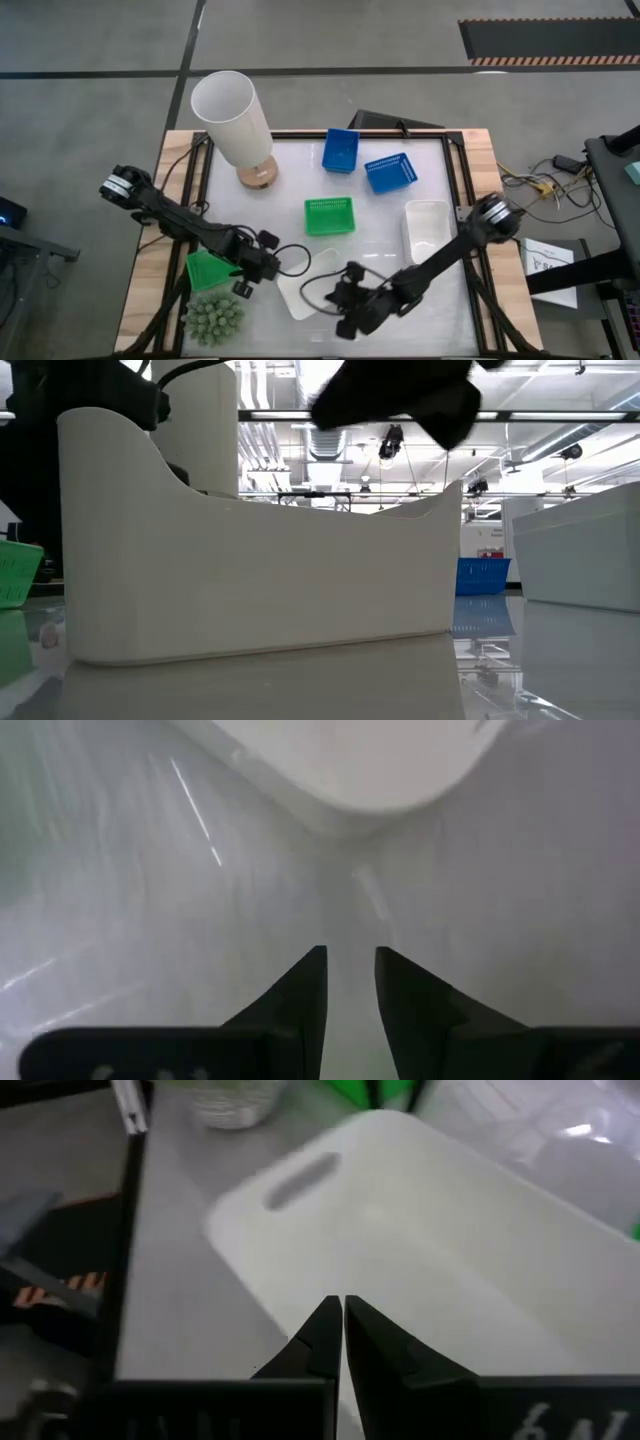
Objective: Stack baskets by color
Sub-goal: Stack the left white bin on top of the right white bins
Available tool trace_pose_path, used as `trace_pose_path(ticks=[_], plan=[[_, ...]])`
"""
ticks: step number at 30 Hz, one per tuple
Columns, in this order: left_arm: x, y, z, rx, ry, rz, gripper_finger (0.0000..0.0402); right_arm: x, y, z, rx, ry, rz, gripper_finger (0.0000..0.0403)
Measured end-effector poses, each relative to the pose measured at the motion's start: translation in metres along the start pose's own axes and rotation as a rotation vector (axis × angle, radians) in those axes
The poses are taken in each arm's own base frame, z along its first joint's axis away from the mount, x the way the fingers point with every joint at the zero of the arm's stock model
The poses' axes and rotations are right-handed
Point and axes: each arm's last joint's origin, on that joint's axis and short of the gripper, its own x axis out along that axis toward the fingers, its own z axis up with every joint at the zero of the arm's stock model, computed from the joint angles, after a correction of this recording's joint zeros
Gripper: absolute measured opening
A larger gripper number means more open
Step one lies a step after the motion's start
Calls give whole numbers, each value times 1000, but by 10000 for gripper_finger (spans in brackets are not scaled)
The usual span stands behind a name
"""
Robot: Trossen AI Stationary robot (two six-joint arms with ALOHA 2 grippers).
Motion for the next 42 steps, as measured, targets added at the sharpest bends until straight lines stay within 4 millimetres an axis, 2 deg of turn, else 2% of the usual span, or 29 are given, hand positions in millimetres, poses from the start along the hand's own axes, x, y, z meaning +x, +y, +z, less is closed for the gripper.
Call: trace_pose_path(ticks=[9,13,17,23,27,32,42], plan=[[3,0,3,7,-74,0,70,42,40,16,-18,58,-37,12],[2,0,5,47,-76,4,70,45,52,31,-35,108,-85,39],[2,0,4,88,-66,6,70,42,57,50,-6,117,-125,88],[-9,0,1,130,-74,20,70,52,52,72,36,104,-120,167],[-24,-1,-2,144,-122,21,70,61,44,78,53,112,-115,194],[-45,-5,-8,185,-197,18,70,75,32,78,72,131,-119,194],[-102,-8,-20,246,-422,31,70,99,20,73,96,168,-107,172]])
